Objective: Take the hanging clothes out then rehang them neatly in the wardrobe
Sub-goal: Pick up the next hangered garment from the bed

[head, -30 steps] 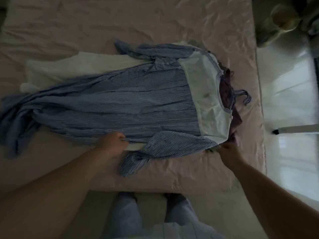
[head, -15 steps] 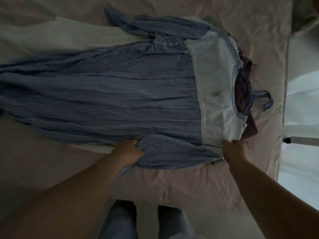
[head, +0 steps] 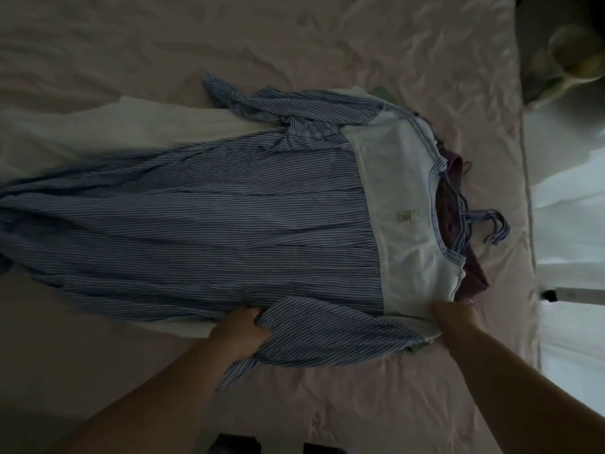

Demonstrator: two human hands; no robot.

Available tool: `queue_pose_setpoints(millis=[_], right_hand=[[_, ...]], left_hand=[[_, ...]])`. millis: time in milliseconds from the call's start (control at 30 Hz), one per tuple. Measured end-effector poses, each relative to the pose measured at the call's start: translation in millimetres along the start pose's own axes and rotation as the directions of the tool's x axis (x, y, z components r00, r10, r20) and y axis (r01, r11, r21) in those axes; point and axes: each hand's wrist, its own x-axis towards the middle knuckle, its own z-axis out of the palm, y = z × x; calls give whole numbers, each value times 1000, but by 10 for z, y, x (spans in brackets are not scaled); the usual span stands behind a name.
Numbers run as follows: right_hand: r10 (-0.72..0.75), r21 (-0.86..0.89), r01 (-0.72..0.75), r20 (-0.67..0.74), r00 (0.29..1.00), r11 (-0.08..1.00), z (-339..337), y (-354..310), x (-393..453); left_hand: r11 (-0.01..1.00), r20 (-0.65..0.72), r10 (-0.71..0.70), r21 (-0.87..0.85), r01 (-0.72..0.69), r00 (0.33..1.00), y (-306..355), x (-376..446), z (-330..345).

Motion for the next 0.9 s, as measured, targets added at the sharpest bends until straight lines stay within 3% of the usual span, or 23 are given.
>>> queue_pose_setpoints(millis=[133, 267, 467, 633, 800, 900], right_hand=[[16, -97, -11, 58, 998, 995, -31, -51, -31], [0, -175, 5, 27, 1000, 985, 1, -17, 32], [1, -129, 2, 21, 1000, 992, -9, -18, -29], [-107, -158, 105, -6, 994, 982, -3, 7, -59], [-189, -19, 188, -72, 979, 982, -120, 43, -455], [-193, 181, 203, -73, 979, 962, -217, -81, -866]], left_hand=[[999, -20, 3, -35, -3, 1000, -42, -29, 20], [995, -29, 11, -98, -14, 1000, -102, -80, 68], [992, -73, 34, -122, -43, 997, -124, -100, 112], [994, -93, 41, -92, -50, 995, -132, -77, 152], [996, -91, 53, -64, -59, 994, -95, -217, 126], [996, -87, 59, -55, -64, 994, -10, -381, 47]])
